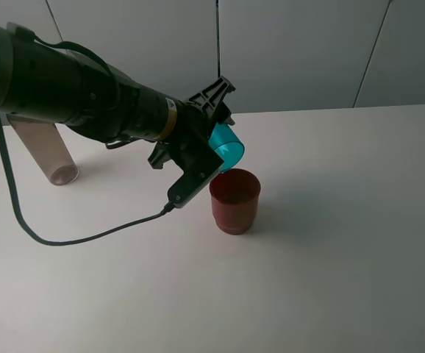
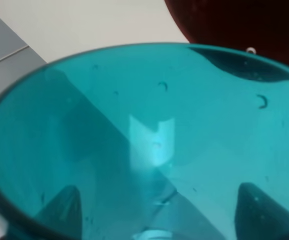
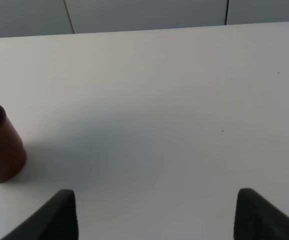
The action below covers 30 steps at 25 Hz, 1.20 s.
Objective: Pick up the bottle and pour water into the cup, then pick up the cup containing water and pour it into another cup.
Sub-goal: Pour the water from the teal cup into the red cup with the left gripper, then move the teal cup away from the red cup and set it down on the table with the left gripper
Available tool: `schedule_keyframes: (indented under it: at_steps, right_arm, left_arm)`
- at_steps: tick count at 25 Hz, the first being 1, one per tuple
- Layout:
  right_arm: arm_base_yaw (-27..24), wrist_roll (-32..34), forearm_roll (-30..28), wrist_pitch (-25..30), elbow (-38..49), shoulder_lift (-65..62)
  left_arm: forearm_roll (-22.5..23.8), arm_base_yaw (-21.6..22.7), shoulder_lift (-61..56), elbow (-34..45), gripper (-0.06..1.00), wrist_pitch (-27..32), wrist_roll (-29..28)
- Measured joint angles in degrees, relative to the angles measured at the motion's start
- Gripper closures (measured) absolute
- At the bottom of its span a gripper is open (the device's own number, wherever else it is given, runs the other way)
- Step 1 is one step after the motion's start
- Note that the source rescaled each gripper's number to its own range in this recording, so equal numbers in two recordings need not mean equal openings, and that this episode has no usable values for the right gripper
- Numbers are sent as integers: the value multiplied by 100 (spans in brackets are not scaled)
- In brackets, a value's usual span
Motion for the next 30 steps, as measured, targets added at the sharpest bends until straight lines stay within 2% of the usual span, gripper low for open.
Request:
schedule_keyframes:
  at_steps: [7,11,13,17,24,30]
  right_arm:
    - [0,-37,0,0,0,0]
    - [0,-37,0,0,0,0]
    - [0,-37,0,0,0,0]
    - [0,-37,0,0,0,0]
    - [0,0,0,0,0,0]
    - [0,0,0,0,0,0]
  left_arm:
    - [0,-25,0,0,86,0,31]
    - [-16,-25,-7,0,86,0,-155]
    - [-259,-25,-50,-30,86,0,-192]
    - [-1139,-25,-192,-205,86,0,-192]
    - [-2967,-37,-341,-445,86,-2,-181]
    - [-4820,-17,-398,-560,86,-301,-181]
